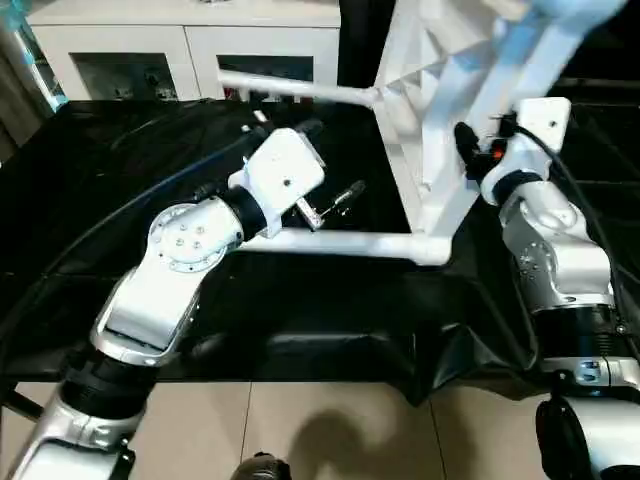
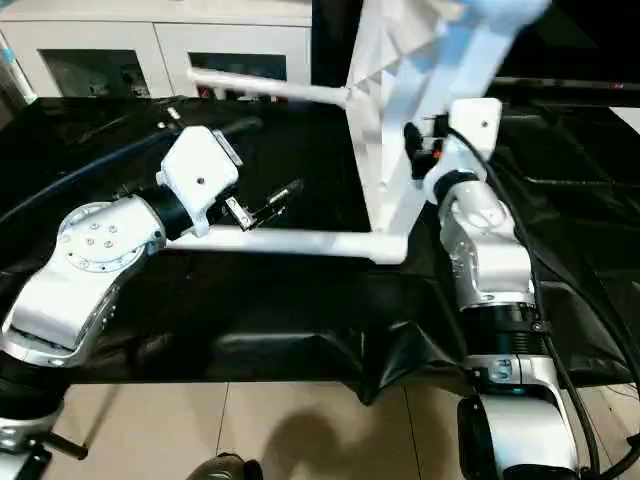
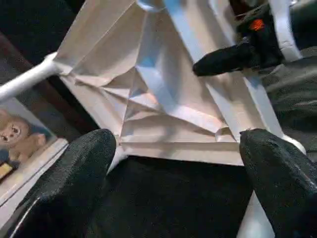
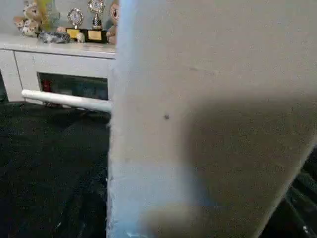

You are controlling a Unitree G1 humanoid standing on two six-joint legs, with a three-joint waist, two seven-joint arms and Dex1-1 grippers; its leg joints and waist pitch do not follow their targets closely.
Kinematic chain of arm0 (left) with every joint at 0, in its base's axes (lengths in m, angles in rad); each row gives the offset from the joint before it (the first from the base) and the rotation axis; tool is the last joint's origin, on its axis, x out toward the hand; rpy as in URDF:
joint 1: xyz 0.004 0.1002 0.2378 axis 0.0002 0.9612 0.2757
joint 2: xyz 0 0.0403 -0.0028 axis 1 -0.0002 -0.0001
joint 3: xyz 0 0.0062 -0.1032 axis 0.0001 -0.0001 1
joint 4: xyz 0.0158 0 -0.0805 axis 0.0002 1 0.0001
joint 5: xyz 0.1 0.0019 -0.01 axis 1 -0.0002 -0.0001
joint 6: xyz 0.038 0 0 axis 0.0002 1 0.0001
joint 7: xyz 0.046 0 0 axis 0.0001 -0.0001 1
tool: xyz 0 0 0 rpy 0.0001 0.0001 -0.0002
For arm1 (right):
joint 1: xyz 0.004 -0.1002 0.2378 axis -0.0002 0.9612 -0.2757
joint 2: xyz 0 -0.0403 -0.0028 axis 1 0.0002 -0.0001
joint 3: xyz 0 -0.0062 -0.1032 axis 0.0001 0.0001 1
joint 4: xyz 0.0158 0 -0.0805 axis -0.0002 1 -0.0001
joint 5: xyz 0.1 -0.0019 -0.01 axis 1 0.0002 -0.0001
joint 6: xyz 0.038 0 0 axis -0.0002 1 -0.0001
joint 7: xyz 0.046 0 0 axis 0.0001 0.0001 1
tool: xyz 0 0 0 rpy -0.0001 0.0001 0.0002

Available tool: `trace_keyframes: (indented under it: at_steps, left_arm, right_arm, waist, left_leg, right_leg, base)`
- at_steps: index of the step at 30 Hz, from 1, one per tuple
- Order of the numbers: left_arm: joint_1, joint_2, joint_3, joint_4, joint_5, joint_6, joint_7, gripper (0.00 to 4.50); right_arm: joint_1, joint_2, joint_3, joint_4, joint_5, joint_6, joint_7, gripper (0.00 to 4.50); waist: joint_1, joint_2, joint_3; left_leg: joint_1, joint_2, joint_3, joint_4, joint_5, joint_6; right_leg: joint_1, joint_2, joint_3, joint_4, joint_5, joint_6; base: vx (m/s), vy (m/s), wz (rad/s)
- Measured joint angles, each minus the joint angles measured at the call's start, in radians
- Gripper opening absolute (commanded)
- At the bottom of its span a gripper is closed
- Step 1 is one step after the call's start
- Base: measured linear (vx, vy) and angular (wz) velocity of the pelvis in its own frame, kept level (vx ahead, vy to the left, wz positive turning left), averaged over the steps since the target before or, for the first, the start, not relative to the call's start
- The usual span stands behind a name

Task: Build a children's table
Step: Flip table

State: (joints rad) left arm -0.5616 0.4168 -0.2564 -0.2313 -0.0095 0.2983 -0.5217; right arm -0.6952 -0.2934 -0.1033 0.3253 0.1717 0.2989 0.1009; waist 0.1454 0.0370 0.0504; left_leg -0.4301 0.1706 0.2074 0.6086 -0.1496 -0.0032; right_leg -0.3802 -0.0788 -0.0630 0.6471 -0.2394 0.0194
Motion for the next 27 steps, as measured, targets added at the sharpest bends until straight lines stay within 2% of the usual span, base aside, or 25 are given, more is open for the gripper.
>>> trace_keyframes:
  at_steps: [3,8,10,14,17,21,25,27]
  left_arm:
    - [-0.009,0.0,-0.004,0.0,0.008,-0.006,-0.001,4.49]
    - [-0.066,0.0,-0.02,-0.009,0.053,-0.082,0.001,4.49]
    - [-0.074,0.0,-0.032,0.0,0.084,-0.119,0.004,4.49]
    - [-0.138,0.0,-0.031,0.062,0.146,-0.193,0.053,4.49]
    - [-0.171,0.013,-0.015,0.087,0.184,-0.248,0.091,4.49]
    - [-0.178,0.013,-0.012,0.103,0.204,-0.276,0.115,4.49]
    - [-0.213,0.039,-0.009,0.139,0.267,-0.318,0.145,4.49]
    - [-0.229,0.052,-0.009,0.172,0.306,-0.343,0.166,4.49]
  right_arm:
    - [0.0,-0.005,0.011,-0.005,-0.016,0.005,-0.001,1.96]
    - [0.0,-0.005,0.044,-0.009,-0.036,0.005,0.001,1.96]
    - [0.0,-0.003,0.059,-0.007,-0.05,0.001,0.019,2.52]
    - [0.016,0.014,0.092,0.082,-0.076,-0.009,0.041,2.86]
    - [0.032,0.036,0.105,0.179,-0.091,-0.023,0.039,2.86]
    - [0.022,0.04,0.107,0.21,-0.092,-0.049,0.039,2.86]
    - [0.011,0.046,0.106,0.251,-0.1,-0.094,0.05,2.86]
    - [0.01,0.048,0.104,0.277,-0.101,-0.114,0.06,2.7]
  waist:
    - [0.001,-0.002,0.0]
    - [-0.001,-0.009,-0.002]
    - [-0.003,-0.013,-0.004]
    - [-0.005,-0.023,-0.007]
    - [-0.008,-0.021,-0.006]
    - [-0.007,-0.021,-0.006]
    - [-0.007,-0.022,-0.005]
    - [-0.007,-0.023,-0.005]
  left_leg:
    - [0.0,0.0,0.0,0.0,0.0,0.0]
    - [0.0,0.0,0.0,0.0,0.0,0.0]
    - [0.0,0.0,0.0,0.0,0.0,0.0]
    - [0.001,0.0,0.0,0.0,0.0,-0.001]
    - [0.001,0.0,0.001,0.0,0.001,-0.001]
    - [0.001,0.001,0.001,0.0,0.001,-0.002]
    - [0.001,0.001,0.001,0.0,0.001,-0.002]
    - [0.001,0.001,0.001,0.0,0.001,-0.002]
  right_leg:
    - [0.0,0.0,0.0,0.0,0.0,0.0]
    - [0.0,0.0,0.0,0.0,0.0,0.0]
    - [0.0,0.0,0.0,0.0,0.0,0.0]
    - [0.0,0.0,0.0,0.0,0.001,-0.001]
    - [-0.001,0.0,0.002,0.0,0.003,-0.001]
    - [-0.002,0.001,0.001,0.0,0.003,-0.001]
    - [-0.002,0.001,0.002,0.0,0.003,-0.001]
    - [-0.002,0.001,0.002,0.0,0.003,-0.001]
  base:
    - [0.0,0.0,0.0]
    - [0.0,0.0,0.0]
    - [0.0,0.0,0.0]
    - [0.0,0.0,0.0]
    - [0.0,0.0,0.0]
    - [0.0,0.0,0.0]
    - [0.0,0.0,0.0]
    - [0.0,0.0,0.0]
